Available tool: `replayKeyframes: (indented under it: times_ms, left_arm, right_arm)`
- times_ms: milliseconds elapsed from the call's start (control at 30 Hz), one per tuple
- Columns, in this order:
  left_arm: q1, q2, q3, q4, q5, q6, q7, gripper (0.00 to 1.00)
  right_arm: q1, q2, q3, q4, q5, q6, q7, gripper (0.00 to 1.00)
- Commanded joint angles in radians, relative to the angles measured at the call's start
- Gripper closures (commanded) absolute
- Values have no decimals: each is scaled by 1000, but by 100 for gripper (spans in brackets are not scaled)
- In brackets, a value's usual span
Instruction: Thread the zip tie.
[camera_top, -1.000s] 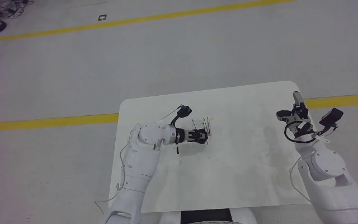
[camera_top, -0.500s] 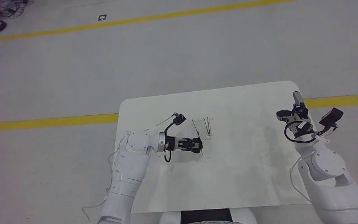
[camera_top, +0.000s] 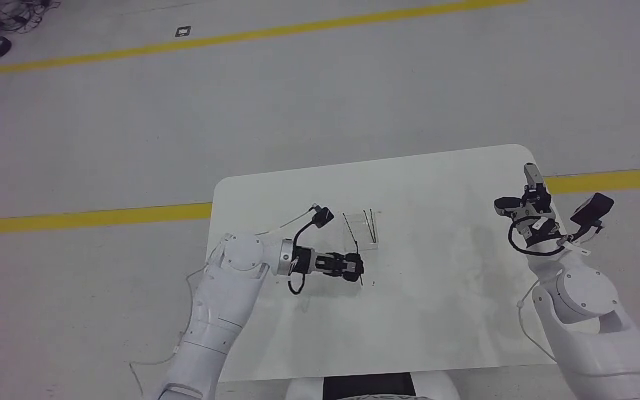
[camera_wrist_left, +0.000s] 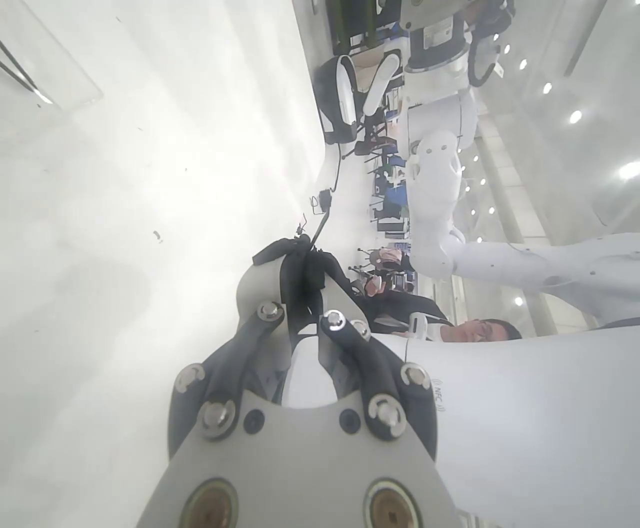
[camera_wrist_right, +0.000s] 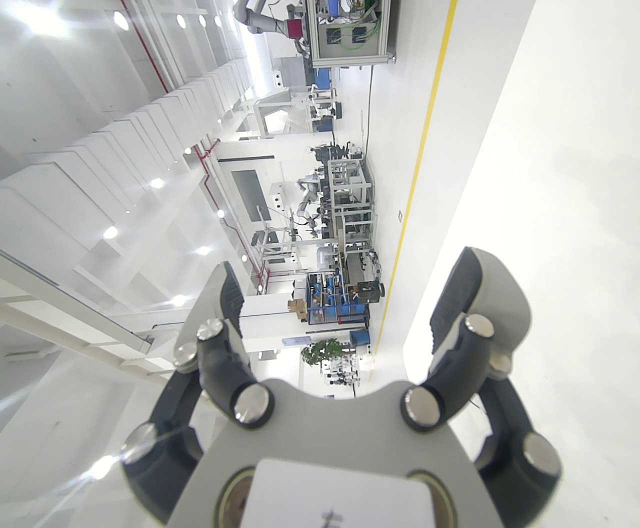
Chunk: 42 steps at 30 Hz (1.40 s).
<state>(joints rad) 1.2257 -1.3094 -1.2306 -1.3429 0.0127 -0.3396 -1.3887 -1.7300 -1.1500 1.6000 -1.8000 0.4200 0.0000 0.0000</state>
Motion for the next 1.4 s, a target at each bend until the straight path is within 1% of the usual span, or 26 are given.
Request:
replayKeyframes:
  times_ms: [0, 100, 167, 200, 300, 400, 467, 533, 633, 667, 800, 833, 867, 1000, 1133, 1167, 1233, 1267, 1300, 1367]
  left_arm:
    - [4, 3, 8, -9, 17, 0, 28, 100]
    - [10, 13, 11, -36, -57, 0, -1, 100]
    - [16, 29, 12, -51, -103, 0, -1, 100]
    - [19, 37, 17, -61, -125, 0, -1, 100]
    - [22, 67, 23, -56, -204, 0, -1, 100]
    - [13, 98, 59, -47, -275, 0, -1, 100]
    - [3, 120, 67, -31, -291, 0, -1, 100]
    - [-4, 136, 76, -24, -299, 0, -1, 100]
    - [-11, 157, 102, -43, -287, 0, -1, 100]
    - [-13, 161, 107, -50, -280, 0, -1, 100]
    - [-13, 161, 107, -50, -280, 0, -1, 100]
    - [-13, 161, 107, -50, -280, 0, -1, 100]
    - [-13, 161, 107, -50, -280, 0, -1, 100]
    - [-13, 161, 107, -50, -280, 0, -1, 100]
    - [-13, 161, 107, -50, -280, 0, -1, 100]
    - [-13, 161, 107, -50, -280, 0, -1, 100]
    - [-13, 161, 107, -50, -280, 0, -1, 100]
    - [-13, 161, 107, -50, -280, 0, -1, 100]
    - [-13, 161, 107, -50, -280, 0, -1, 100]
    - [-13, 161, 107, -50, -280, 0, -1, 100]
  right_arm:
    - [0, 0, 0, 0, 0, 0, 0, 0]
    - [0, 0, 0, 0, 0, 0, 0, 0]
    - [0, 0, 0, 0, 0, 0, 0, 0]
    - [0, 0, 0, 0, 0, 0, 0, 0]
    - [0, 0, 0, 0, 0, 0, 0, 0]
    - [0, 0, 0, 0, 0, 0, 0, 0]
    - [0, 0, 0, 0, 0, 0, 0, 0]
    - [0, 0, 0, 0, 0, 0, 0, 0]
    - [0, 0, 0, 0, 0, 0, 0, 0]
    - [0, 0, 0, 0, 0, 0, 0, 0]
    - [0, 0, 0, 0, 0, 0, 0, 0]
    - [3, 0, -2, -5, -13, -3, 10, 0]
    - [9, 3, -6, -11, -56, -9, 42, 0]
    - [43, 20, -15, -18, -221, -17, 262, 0]
    - [84, 36, -34, 2, -356, -36, 490, 0]
    - [101, 42, -44, 10, -398, -35, 567, 0]
    - [124, 48, -69, 15, -483, -81, 645, 0]
    - [136, 50, -89, 25, -502, -111, 690, 0]
    - [144, 50, -101, 34, -508, -128, 711, 0]
    - [149, 51, -105, 42, -517, -135, 716, 0]
